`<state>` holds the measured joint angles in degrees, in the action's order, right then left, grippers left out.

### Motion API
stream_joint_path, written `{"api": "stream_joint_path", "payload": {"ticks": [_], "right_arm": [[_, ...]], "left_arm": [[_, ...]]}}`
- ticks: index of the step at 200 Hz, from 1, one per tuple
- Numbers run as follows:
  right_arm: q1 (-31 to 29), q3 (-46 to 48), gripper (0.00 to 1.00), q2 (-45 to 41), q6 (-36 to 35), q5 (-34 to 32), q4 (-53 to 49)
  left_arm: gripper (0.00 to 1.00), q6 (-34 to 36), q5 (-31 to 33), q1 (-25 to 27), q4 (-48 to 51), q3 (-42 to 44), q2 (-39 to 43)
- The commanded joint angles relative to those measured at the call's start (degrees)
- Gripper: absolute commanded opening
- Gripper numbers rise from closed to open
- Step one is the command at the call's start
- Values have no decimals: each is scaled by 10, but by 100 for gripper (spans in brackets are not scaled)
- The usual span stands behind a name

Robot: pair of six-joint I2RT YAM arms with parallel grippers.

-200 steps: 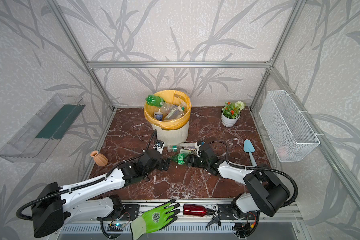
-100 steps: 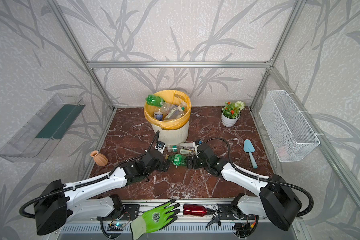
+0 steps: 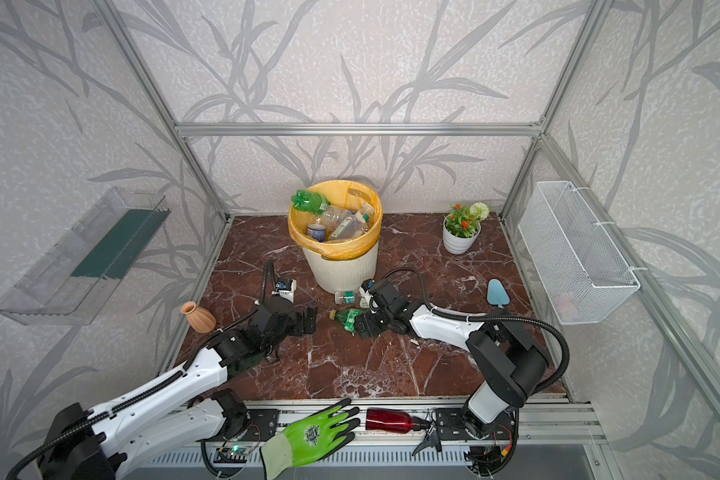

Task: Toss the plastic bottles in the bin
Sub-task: 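Lower the right gripper onto the green yellow-capped bottle and close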

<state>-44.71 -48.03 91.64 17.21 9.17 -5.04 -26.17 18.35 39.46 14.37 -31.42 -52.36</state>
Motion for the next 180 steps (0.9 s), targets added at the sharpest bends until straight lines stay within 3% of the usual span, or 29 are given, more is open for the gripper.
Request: {"api": "stream_joint_path", "payload": {"ticks": [1,32,68,108,180], "right_arm": [[-29,-17,88,-9,-5,16,-18],[-64,-5,85,-29,20,23,-42],[-76,-43,84,-26,-1,-27,-111],[-93,-166,91,67,-42,-98,-205],[-124,-319,91,217,-83,-131,-319]], "left_arm": [[99,-25,15,-9,33,15,27],[99,-33,24,-19,50,23,53],[99,-33,29,-27,65,29,74],[99,-45,36,-30,67,40,91],[99,-64,61,-33,102,42,124]]}}
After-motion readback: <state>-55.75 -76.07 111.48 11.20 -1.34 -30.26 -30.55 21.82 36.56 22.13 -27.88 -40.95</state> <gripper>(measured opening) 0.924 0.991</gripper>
